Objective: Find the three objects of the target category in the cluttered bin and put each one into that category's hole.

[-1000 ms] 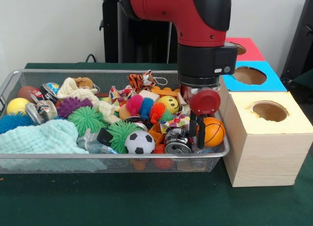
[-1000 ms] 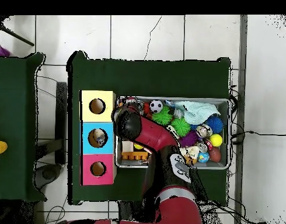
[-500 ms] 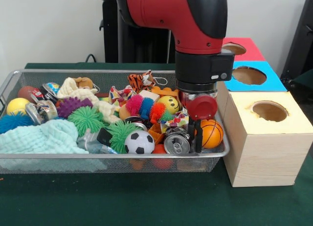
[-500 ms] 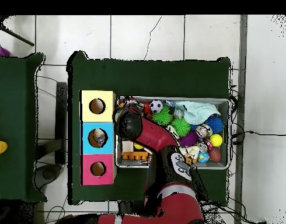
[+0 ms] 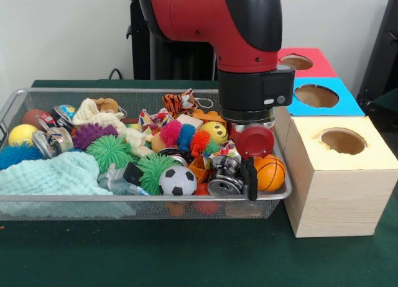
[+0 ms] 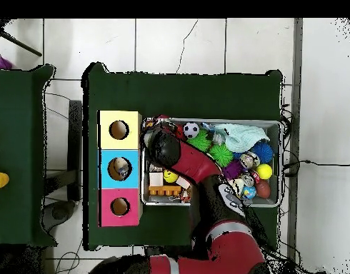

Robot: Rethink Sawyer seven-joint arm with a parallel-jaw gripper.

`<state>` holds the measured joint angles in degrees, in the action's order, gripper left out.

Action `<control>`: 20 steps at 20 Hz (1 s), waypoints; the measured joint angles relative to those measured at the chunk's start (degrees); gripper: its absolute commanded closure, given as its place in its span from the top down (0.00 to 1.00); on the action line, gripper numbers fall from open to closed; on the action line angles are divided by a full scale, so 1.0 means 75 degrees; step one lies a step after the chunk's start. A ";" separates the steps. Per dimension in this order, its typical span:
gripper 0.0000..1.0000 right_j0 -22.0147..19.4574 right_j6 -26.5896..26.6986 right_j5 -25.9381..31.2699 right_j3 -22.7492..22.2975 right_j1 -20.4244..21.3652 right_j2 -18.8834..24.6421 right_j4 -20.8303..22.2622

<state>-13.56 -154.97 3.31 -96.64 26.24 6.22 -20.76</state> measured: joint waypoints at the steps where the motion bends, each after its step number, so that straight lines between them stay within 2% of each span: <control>1: 1.00 -0.0096 0.0000 -0.0041 -0.0002 -0.0001 0.0117 0.0000; 8: 1.00 -0.0426 0.0000 -0.0380 0.0018 -0.0084 0.0592 0.0000; 20: 1.00 -0.0092 0.0000 -0.0460 0.0156 -0.0178 0.0271 -0.0077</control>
<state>-14.24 -154.97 -0.14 -95.47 24.90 8.25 -21.34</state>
